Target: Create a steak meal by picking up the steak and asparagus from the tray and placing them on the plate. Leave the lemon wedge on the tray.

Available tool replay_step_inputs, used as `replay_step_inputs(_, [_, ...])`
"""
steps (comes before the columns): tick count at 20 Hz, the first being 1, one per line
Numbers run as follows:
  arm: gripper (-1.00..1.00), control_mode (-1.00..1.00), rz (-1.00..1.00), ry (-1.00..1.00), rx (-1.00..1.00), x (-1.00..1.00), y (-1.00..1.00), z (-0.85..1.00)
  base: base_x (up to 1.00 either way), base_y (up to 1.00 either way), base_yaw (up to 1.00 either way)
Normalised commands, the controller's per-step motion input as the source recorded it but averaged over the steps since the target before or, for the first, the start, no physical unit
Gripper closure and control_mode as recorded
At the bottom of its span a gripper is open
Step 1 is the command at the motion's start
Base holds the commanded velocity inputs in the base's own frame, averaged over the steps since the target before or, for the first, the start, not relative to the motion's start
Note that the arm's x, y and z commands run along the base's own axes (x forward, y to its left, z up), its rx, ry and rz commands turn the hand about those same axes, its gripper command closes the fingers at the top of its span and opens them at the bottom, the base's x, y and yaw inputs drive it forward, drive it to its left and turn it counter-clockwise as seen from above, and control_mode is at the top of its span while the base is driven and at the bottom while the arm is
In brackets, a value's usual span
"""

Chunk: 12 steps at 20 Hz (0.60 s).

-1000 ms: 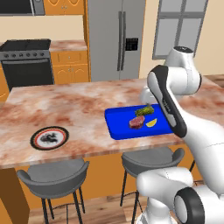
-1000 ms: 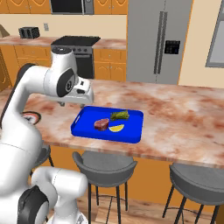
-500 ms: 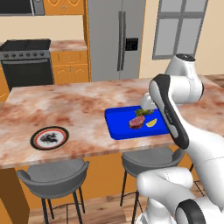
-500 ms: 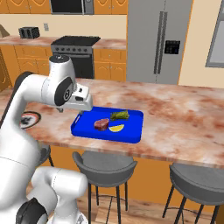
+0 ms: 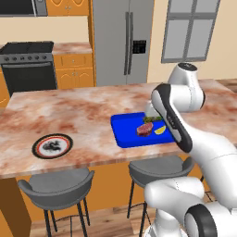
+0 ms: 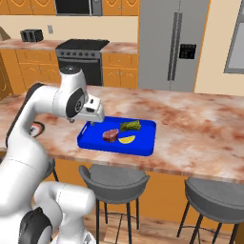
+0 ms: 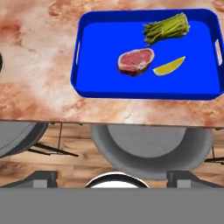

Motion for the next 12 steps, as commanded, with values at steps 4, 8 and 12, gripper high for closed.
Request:
replay_step_inputs(4, [-1.0,-1.0,-0.13,0.0,0.0,0.42,0.0,-0.44,0.0,0.0,0.0])
replay_step_inputs(8, [-1.0,-1.0,-0.18,0.0,0.0,0.33,0.0,-0.47,0.0,0.0,0.0])
replay_step_inputs(12, [-1.0,-1.0,-0.2,0.0,0.0,0.33,0.0,-0.38,0.0,0.0,0.0])
